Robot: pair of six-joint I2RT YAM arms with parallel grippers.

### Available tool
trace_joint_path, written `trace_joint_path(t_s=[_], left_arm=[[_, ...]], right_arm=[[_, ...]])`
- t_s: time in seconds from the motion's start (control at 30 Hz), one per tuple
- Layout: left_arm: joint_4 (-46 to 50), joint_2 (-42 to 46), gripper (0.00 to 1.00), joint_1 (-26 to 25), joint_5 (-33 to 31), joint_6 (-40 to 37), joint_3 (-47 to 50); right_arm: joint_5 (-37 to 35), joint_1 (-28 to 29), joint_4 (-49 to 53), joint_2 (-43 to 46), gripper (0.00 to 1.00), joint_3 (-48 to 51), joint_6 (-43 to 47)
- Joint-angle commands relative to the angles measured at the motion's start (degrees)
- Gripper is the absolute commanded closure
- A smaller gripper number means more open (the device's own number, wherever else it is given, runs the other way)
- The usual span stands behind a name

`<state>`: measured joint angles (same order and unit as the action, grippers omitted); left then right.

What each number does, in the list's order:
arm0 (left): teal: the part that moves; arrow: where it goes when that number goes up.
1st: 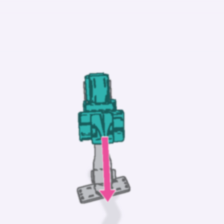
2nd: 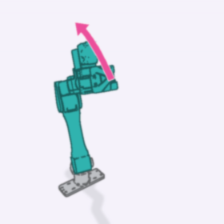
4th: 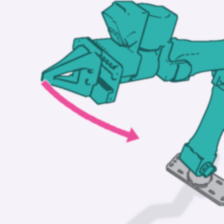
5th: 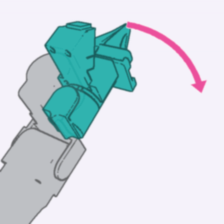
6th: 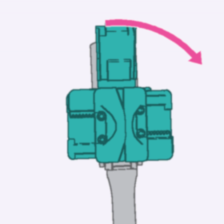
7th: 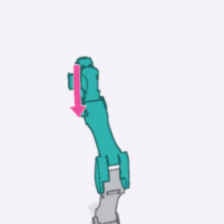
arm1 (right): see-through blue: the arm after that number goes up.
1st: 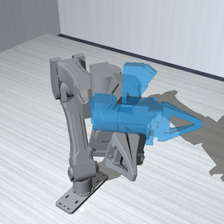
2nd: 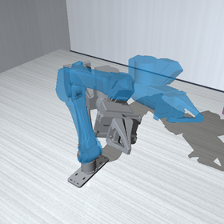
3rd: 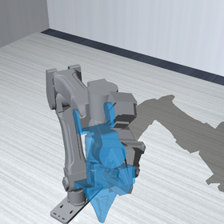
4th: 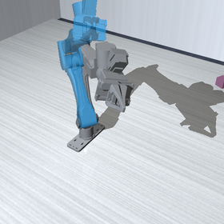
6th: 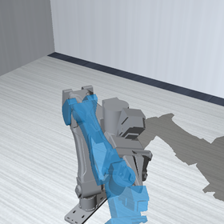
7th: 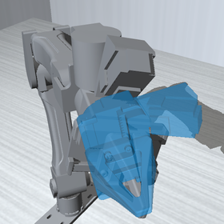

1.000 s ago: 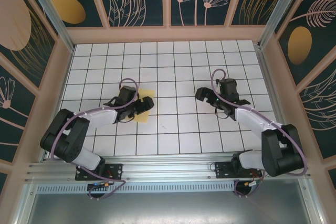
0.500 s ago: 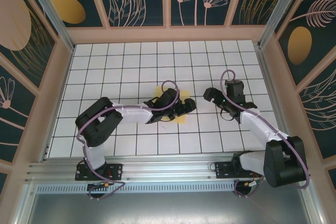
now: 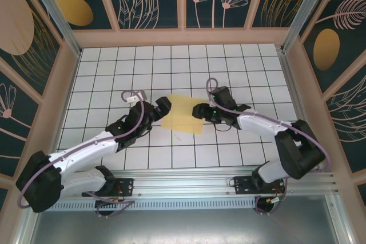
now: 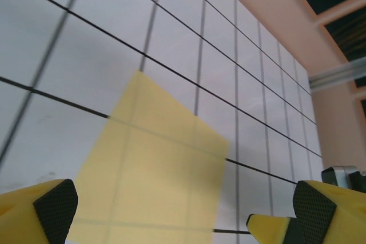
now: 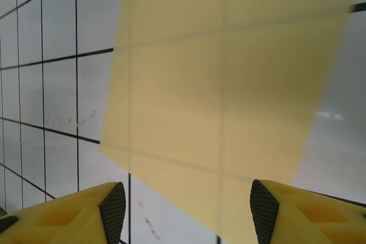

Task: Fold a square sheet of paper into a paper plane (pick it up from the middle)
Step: Move the square sheet of paper to the center of the table.

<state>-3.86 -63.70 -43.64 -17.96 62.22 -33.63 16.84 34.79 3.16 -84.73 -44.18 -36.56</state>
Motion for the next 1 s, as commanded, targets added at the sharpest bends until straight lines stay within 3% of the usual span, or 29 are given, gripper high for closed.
trace_joint_path(t_s=[0.0, 0.17, 0.4, 0.73, 0.97], left_arm=[[4.0, 4.2, 0.01, 0.6, -5.5, -3.1, 3.1], [5.7, 6.7, 0.02, 0.9, -6.5, -5.5, 3.8], [6.3, 6.8, 0.01, 0.9, -6.8, -6.9, 3.7], [4.9, 6.6, 0.02, 0.8, -5.9, -9.9, 3.6], [4.6, 6.0, 0.01, 0.9, -6.2, -12.5, 3.4]], right_arm=[[-0.7, 4.4, -0.5, -6.0, 0.38, -5.1, -1.8], [-0.1, 6.5, 1.5, -12.5, 0.38, -7.5, -1.2], [-2.9, 6.0, 7.4, -12.1, 0.38, -5.2, 3.0], [-2.0, -3.1, 14.9, -7.3, 0.38, -2.6, 14.9], [-10.0, -2.2, 21.3, -7.2, 0.37, -11.2, 16.2]])
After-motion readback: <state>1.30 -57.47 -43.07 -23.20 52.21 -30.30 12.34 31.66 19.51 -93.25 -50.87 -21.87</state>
